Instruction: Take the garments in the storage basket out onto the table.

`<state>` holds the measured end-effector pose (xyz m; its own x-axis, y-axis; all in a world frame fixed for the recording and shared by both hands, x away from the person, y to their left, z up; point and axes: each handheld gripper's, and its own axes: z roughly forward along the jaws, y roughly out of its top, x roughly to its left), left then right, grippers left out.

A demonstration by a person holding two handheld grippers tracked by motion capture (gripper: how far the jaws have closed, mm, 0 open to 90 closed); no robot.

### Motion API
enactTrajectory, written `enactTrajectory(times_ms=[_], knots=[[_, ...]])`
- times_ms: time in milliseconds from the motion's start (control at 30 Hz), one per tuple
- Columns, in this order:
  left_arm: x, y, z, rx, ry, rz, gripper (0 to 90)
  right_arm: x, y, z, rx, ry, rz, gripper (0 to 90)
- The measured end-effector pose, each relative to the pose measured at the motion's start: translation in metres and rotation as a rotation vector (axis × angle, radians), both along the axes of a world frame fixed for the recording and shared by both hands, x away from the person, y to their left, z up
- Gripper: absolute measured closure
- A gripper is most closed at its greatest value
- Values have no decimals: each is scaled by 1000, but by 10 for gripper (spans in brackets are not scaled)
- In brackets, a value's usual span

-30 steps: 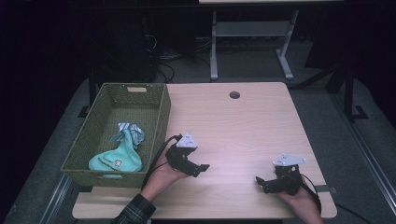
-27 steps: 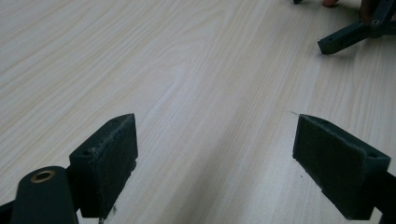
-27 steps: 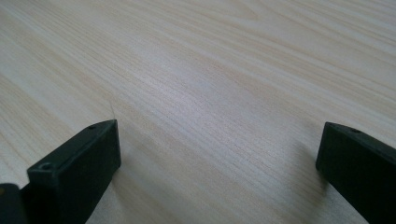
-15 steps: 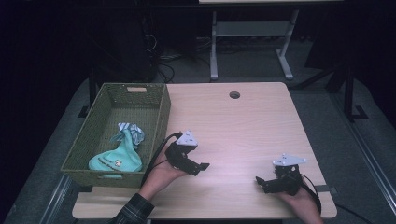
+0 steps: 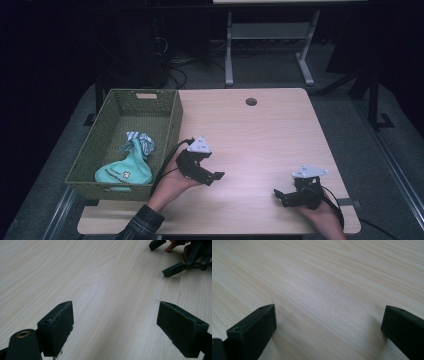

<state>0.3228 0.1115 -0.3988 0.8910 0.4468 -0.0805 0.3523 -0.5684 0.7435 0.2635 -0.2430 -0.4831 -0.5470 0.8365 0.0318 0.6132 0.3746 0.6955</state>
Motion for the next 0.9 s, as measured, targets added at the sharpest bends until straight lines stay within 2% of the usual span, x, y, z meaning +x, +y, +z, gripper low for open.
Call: enactTrajectory(times_ms=[167, 600, 900], knots=[[1, 1, 3, 7, -2, -11, 134, 0, 0, 0, -2, -4, 1, 0], [5, 4, 16, -13, 0, -39, 133, 0, 0, 0, -1, -6, 4, 0], [7, 5, 21, 4, 4, -55, 135, 0, 0, 0, -1, -5, 4, 0]])
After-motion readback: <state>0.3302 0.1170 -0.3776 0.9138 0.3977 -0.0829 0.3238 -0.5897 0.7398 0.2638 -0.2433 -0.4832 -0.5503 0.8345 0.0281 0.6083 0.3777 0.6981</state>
